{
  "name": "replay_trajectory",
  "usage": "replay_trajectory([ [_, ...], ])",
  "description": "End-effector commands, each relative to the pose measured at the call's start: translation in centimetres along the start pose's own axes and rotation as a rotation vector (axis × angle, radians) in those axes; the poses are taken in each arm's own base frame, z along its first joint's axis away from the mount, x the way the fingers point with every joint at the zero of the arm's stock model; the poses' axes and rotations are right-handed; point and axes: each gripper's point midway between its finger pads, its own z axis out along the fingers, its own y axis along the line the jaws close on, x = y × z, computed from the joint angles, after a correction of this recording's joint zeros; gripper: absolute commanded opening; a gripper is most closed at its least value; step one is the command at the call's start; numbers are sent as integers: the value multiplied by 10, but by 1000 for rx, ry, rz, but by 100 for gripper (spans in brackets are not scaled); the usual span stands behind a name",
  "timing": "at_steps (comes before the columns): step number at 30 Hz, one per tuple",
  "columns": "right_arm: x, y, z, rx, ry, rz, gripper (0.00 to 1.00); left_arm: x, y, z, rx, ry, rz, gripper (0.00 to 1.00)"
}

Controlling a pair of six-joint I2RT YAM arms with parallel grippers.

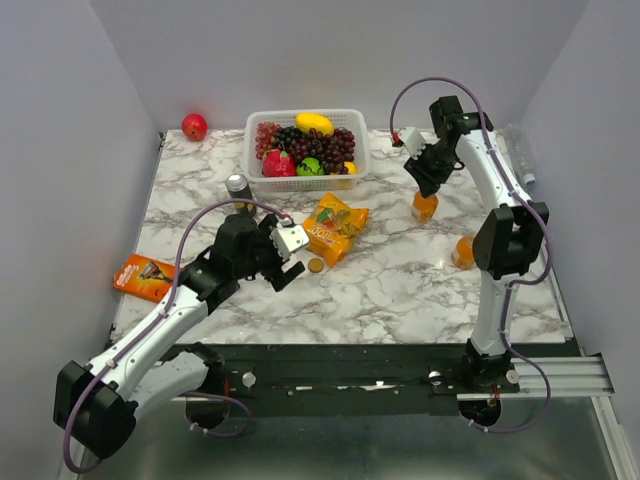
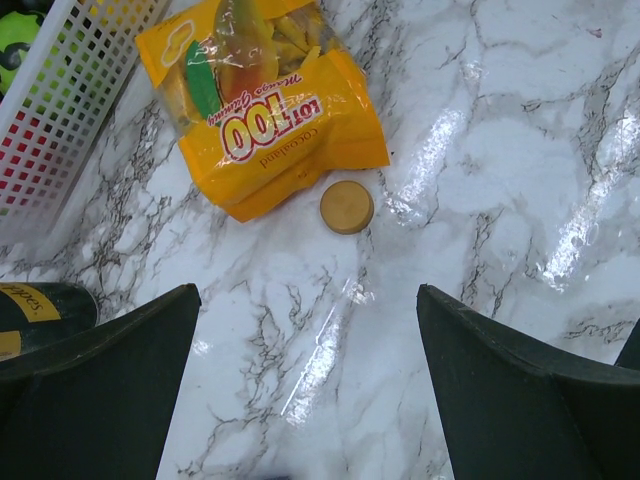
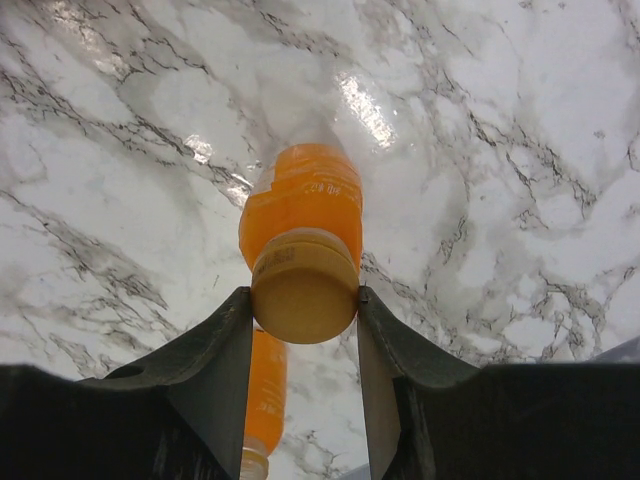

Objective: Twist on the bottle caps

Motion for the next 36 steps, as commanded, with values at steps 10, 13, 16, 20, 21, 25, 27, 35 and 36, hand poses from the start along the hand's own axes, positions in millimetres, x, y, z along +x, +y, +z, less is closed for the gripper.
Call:
replay_trajectory([
  [10, 9, 12, 20, -19, 16, 58, 23, -10, 0, 2, 38, -13, -25, 99],
  [13, 12, 11, 21, -10, 25, 69, 29, -10, 0, 2, 36, -14, -26, 99],
  [16, 10, 11, 17, -2, 18, 75, 40, -10, 0, 3, 38, -13, -27, 99],
  [20, 5, 8, 7, 20, -1, 88, 51, -10, -2, 4, 44, -24, -24, 99],
  [21, 3, 7, 5, 26, -8, 88, 56, -9, -3, 5, 52, -25, -27, 99],
  [25, -4, 4, -7, 49, -34, 100, 65, -11, -6, 7, 68, -40, -32, 99],
  [27, -4, 4, -13, 58, -34, 115, 68, -11, -7, 8, 71, -47, -34, 99],
  [35, 26, 19, -87, 179, -71, 216, 71, -28, 3, 7, 20, -109, -60, 99],
  [36, 47, 31, -79, 160, -22, 237, 72, -29, 2, 7, 23, -116, -65, 99],
])
